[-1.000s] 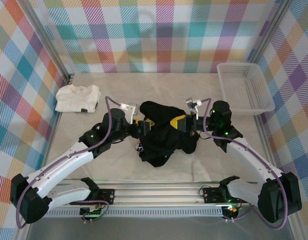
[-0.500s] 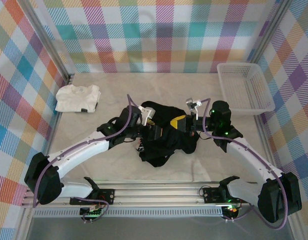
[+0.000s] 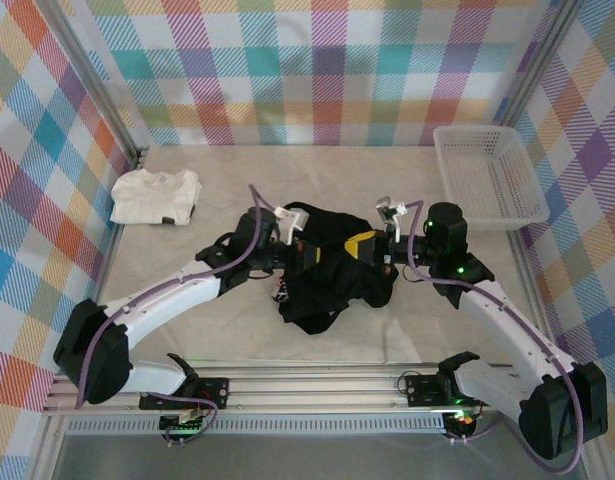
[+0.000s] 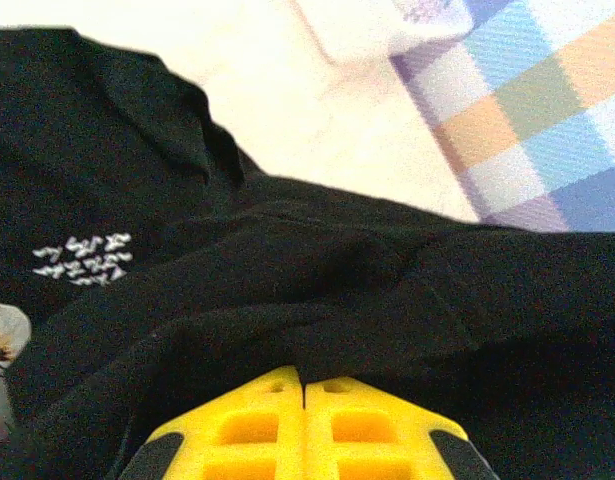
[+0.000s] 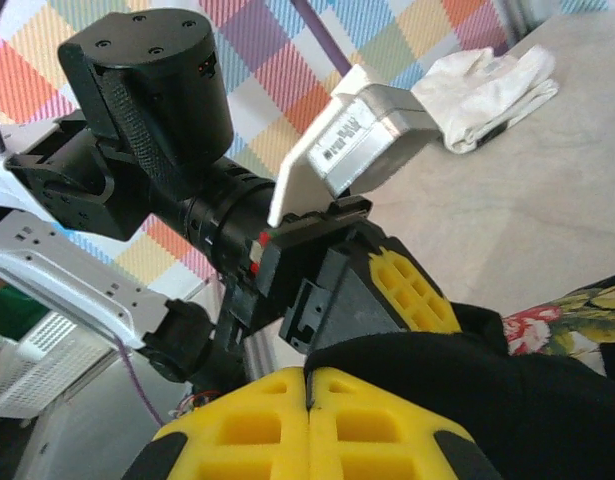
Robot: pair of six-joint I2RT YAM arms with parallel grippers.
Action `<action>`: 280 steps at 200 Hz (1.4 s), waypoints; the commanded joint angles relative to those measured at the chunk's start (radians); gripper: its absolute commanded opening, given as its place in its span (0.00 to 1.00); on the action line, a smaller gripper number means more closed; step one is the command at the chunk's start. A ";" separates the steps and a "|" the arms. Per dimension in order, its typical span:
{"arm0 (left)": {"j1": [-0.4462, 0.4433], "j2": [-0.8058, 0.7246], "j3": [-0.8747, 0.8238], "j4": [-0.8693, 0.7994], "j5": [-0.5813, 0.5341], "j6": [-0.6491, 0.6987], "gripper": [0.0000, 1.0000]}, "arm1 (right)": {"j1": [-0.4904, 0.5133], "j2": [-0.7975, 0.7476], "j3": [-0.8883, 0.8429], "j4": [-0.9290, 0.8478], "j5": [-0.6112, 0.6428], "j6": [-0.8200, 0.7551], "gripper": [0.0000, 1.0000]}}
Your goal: Fold the inside-out t-shirt
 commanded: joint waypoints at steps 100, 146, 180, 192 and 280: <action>0.125 -0.346 -0.135 0.412 0.333 -0.086 0.00 | 0.017 0.025 0.071 -0.194 0.416 0.016 0.00; 0.111 -0.299 -0.101 0.308 0.273 -0.060 0.00 | 0.050 0.049 0.154 -0.356 0.490 -0.088 0.24; 0.108 -0.266 -0.079 0.274 0.210 -0.073 0.00 | 0.138 -0.014 0.150 -0.418 0.545 -0.237 0.35; 0.108 -0.258 -0.077 0.277 0.207 -0.078 0.00 | 0.181 -0.033 0.136 -0.400 0.510 -0.275 0.39; 0.107 -0.285 -0.080 0.258 0.185 -0.064 0.00 | 0.295 0.203 0.185 -0.254 0.465 -0.304 0.14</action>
